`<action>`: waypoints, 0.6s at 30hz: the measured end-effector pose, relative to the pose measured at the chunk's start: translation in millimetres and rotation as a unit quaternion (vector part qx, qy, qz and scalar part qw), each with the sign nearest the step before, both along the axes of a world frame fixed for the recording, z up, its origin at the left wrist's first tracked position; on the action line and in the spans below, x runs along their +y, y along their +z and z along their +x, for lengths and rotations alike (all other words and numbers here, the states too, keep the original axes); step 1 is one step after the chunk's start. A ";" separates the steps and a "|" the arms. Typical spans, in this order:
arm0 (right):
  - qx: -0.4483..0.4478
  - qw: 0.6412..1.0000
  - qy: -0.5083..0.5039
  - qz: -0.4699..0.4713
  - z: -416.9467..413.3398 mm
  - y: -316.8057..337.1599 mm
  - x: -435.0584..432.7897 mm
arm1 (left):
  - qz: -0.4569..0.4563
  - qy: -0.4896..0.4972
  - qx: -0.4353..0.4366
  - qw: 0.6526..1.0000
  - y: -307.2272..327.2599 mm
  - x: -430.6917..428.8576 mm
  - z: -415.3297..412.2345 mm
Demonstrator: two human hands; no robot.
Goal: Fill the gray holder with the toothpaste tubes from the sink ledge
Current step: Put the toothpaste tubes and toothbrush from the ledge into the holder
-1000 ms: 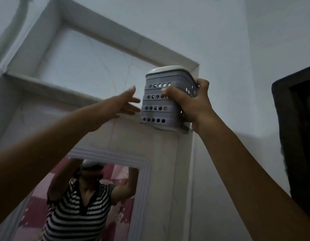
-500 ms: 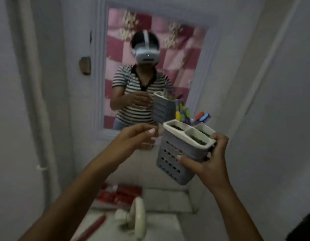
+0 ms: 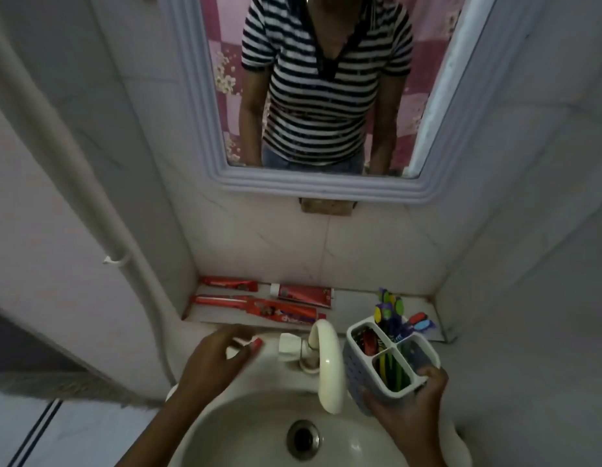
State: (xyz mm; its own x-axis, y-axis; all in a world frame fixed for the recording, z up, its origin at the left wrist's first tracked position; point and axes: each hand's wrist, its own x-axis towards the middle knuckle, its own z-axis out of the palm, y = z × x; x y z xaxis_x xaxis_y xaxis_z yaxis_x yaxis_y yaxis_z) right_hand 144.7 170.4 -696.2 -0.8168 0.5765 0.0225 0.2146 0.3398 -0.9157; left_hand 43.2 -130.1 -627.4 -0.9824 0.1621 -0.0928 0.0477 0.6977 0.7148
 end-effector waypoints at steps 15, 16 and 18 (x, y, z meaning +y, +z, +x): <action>0.081 0.987 0.135 0.034 5.7 -46.7 5.5 | -0.357 -0.217 0.259 0.871 -17.4 61.5 -109.4; 0.077 0.988 0.129 0.020 5.6 -45.4 5.2 | -0.339 -0.209 0.284 0.872 -2.4 62.5 -107.2; 0.072 0.991 0.114 0.015 5.6 -45.8 5.9 | -0.298 -0.190 0.332 0.875 36.0 63.3 -101.5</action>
State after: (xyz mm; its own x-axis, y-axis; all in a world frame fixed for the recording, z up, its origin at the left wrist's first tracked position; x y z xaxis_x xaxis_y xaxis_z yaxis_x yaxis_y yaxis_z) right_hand 150.3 176.3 -742.0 -0.9127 0.3746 0.1630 -0.0038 0.3912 -0.9203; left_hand -58.4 -66.8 -591.3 -0.7379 0.6052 0.2987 0.6232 0.7809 -0.0426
